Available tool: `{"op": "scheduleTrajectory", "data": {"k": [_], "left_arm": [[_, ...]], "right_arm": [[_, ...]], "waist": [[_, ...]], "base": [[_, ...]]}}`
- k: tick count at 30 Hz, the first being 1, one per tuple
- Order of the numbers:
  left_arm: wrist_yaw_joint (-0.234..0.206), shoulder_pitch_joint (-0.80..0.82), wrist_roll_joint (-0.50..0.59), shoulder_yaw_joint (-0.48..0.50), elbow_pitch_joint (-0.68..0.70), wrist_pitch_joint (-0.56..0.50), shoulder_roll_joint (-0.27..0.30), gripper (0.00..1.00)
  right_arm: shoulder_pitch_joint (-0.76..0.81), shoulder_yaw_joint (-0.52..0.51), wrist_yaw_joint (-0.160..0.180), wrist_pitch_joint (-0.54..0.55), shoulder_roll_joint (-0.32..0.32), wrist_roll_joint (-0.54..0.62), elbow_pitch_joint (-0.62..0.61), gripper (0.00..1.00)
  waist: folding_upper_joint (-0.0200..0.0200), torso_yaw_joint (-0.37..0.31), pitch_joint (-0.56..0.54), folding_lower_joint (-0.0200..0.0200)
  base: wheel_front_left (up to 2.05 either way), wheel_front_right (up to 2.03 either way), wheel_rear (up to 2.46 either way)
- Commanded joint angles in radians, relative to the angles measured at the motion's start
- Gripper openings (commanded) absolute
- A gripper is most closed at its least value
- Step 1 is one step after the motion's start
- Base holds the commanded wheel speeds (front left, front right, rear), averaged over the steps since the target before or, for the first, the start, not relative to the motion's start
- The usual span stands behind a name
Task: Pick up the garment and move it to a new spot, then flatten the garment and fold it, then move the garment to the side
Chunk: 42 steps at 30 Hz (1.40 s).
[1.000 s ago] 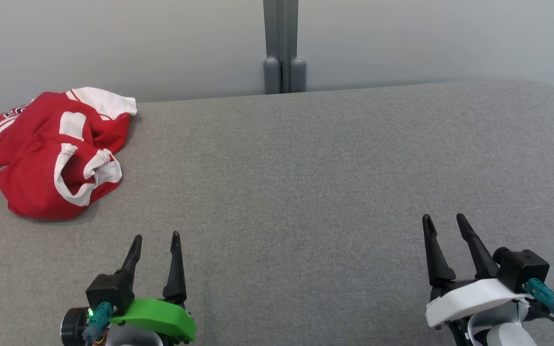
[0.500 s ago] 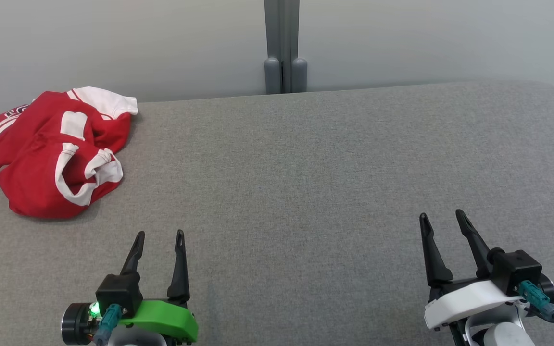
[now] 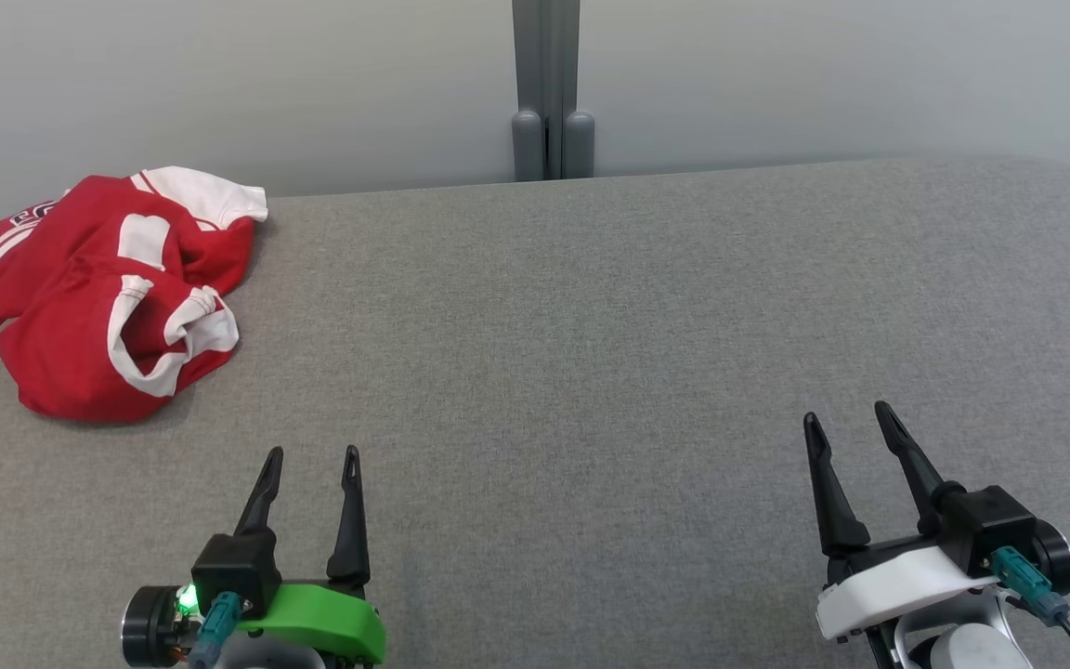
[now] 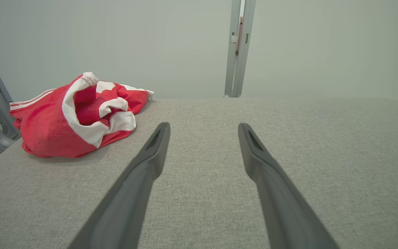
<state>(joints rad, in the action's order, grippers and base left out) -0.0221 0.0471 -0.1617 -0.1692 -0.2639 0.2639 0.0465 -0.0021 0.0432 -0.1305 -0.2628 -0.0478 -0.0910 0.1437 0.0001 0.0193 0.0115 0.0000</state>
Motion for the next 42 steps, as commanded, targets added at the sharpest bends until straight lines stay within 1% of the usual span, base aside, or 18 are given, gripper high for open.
{"op": "scheduleTrajectory", "data": {"k": [1,20,26,30,32,42], "left_arm": [[-0.002,-0.009,-0.006,0.0,-0.003,0.001,0.007,1.0],[-0.01,-0.01,-0.027,-0.002,-0.014,0.001,0.007,1.0],[-0.006,-0.001,-0.03,-0.005,-0.02,0.001,0.007,1.0],[-0.007,0.009,-0.029,-0.007,-0.022,0.001,0.007,1.0],[-0.006,0.012,-0.029,-0.012,-0.021,0.001,0.007,1.0],[-0.005,0.01,-0.016,0.004,-0.022,0.001,0.006,1.0]], "right_arm": [[0.012,-0.002,0.0,-0.003,-0.005,0.005,-0.002,1.0],[0.015,-0.002,0.0,-0.003,-0.004,-0.015,0.001,1.0],[0.02,-0.009,0.0,-0.003,-0.004,-0.015,-0.002,1.0],[0.018,-0.01,0.0,-0.003,-0.004,-0.017,-0.004,1.0],[0.021,-0.013,0.0,-0.003,-0.004,-0.021,-0.006,1.0],[0.019,0.003,0.0,-0.003,-0.004,-0.033,-0.003,1.0]], "waist": [[-0.0001,0.0,0.0,0.0],[-0.0001,0.002,0.001,0.0],[-0.0001,0.022,0.001,0.0],[-0.0001,0.066,0.001,0.0],[-0.0001,0.101,0.001,0.0],[-0.0001,0.31,-0.001,0.0]], "base": [[0.0,0.0,0.0],[0.0,0.0,0.0],[0.0,0.0,0.0],[0.0,0.0,0.0],[0.0,0.0,0.0],[0.0,0.0,0.0]]}}
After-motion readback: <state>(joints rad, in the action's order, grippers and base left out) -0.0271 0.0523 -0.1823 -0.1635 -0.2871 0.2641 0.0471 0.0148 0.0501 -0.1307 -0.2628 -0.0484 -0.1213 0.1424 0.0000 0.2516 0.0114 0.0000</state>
